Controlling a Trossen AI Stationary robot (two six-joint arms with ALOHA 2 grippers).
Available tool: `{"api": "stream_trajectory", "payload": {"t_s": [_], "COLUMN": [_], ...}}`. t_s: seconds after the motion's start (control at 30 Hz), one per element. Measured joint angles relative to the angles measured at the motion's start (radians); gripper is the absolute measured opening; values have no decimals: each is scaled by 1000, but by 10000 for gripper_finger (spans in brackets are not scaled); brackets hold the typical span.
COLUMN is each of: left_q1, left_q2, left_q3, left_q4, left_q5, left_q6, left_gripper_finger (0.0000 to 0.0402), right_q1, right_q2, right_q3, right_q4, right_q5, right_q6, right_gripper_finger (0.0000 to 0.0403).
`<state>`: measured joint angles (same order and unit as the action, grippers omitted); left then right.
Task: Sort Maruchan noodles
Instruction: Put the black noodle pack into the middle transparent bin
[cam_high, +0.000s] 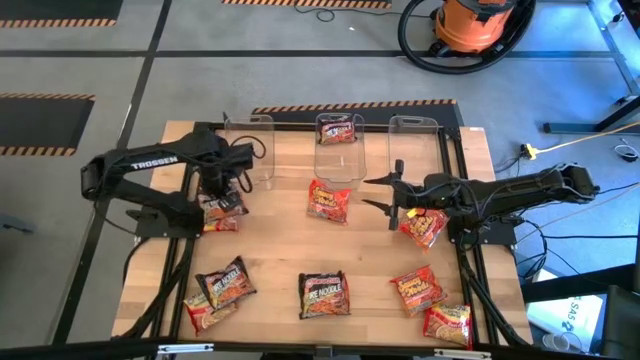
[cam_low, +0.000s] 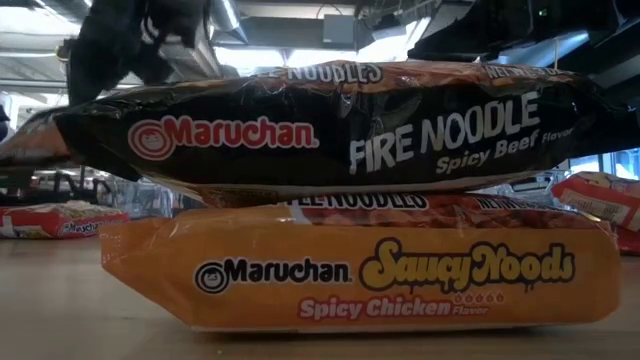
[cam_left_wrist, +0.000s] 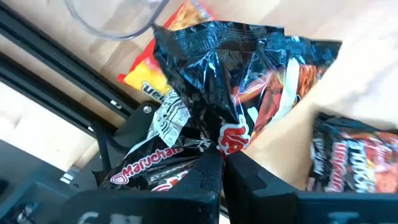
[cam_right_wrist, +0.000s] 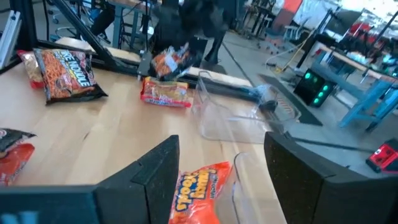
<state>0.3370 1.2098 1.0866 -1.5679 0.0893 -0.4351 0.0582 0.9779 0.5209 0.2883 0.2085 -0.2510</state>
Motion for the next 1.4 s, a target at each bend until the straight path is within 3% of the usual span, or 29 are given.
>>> {"api": "stream_trajectory", "payload": {"t_s": [0.37, 0.67, 0.87, 1.1, 1.4], "left_q1": [-181, -249, -275, -281, -281], "left_q2": [0, 9, 36, 111, 217], "left_q3": [203, 231, 230, 232, 231], "left_q4": [70, 371, 548, 731, 878], "left_q5": [-139, -211, -250, -314, -327], "left_q6": [-87, 8, 76, 155, 211], "left_gripper_finger": [0, 0, 0, 0, 0], "right_q1": [-48, -161, -169, -170, -170], "right_q2": [153, 177, 181, 218, 388], "right_q3": [0, 0, -4, -92, -94], "right_q4": [87, 110, 110, 368, 618], "right_q5": [8, -65, -141, -139, -177], "right_q6": [65, 154, 169, 203, 285], "right_gripper_finger": [220, 284, 290, 277, 271]}}
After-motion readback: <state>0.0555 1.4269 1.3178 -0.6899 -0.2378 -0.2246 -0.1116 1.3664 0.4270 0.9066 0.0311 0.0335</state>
